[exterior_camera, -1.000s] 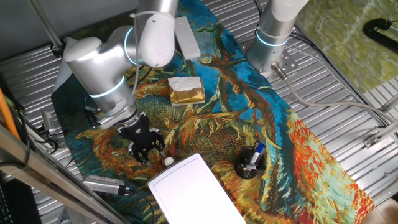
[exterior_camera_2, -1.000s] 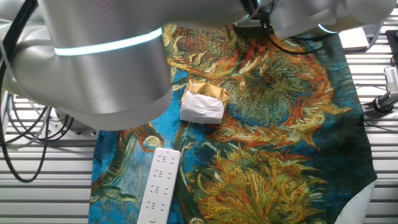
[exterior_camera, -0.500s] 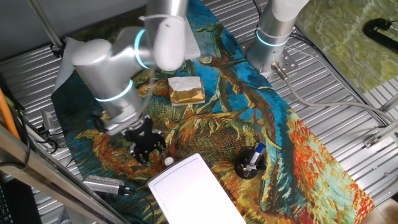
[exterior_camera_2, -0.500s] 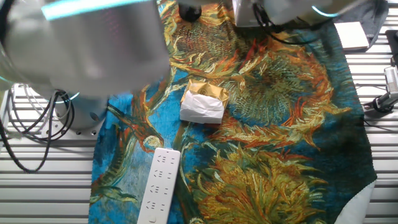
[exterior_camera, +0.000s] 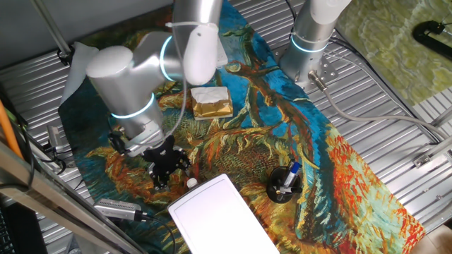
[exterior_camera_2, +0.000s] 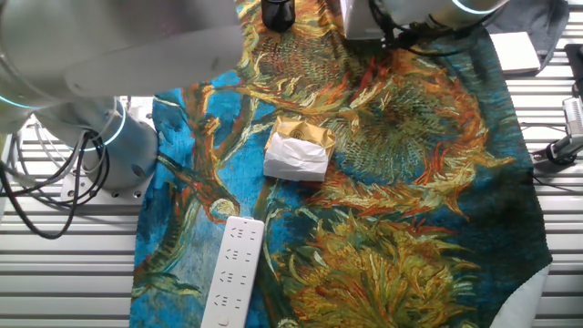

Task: Grasp the handle and open the drawer

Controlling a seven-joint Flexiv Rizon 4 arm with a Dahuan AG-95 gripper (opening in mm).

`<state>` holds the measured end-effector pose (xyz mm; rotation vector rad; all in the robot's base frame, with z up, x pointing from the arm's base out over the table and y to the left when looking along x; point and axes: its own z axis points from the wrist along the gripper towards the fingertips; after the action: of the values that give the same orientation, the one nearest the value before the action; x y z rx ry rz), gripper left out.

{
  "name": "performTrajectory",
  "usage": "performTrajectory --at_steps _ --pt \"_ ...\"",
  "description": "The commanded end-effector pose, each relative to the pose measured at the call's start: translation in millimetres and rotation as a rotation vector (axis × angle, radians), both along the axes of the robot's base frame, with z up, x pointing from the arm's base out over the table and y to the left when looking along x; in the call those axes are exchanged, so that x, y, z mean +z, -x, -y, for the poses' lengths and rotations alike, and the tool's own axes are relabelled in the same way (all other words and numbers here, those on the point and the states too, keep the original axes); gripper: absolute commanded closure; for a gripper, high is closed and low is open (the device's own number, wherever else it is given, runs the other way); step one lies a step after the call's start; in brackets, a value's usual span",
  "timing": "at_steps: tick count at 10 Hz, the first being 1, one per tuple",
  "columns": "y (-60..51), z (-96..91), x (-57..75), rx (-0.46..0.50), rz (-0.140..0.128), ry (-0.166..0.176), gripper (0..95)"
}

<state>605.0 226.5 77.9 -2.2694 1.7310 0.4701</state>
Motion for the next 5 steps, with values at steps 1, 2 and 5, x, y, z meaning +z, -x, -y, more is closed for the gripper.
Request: performTrajectory --at_steps 1,2,5 --pt "1.2 -0.7 1.3 -0.017 -0.022 -0.017 38.0" --pt "1.2 -0.7 1.3 -0.026 -0.025 -0.018 38.0" --pt "13.1 -3.5 2.7 -0.053 -0.04 -0.01 38.0"
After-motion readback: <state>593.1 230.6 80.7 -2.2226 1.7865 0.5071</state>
